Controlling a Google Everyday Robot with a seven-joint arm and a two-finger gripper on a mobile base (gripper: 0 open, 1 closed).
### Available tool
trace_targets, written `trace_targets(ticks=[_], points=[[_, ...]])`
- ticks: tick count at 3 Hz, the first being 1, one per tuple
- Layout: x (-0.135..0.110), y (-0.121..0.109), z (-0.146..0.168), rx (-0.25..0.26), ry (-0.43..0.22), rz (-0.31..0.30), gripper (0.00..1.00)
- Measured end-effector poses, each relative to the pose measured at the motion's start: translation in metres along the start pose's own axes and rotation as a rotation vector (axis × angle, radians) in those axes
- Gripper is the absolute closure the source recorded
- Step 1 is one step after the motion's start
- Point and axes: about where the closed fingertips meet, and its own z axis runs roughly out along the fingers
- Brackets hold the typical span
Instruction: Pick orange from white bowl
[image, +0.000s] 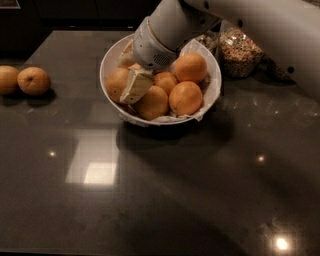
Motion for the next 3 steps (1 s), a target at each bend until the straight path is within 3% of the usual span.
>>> trace_targets(ticks=[3], points=[[-0.0018,0.0024,0.0161,-0.033,-0.012,-0.004,0.38]])
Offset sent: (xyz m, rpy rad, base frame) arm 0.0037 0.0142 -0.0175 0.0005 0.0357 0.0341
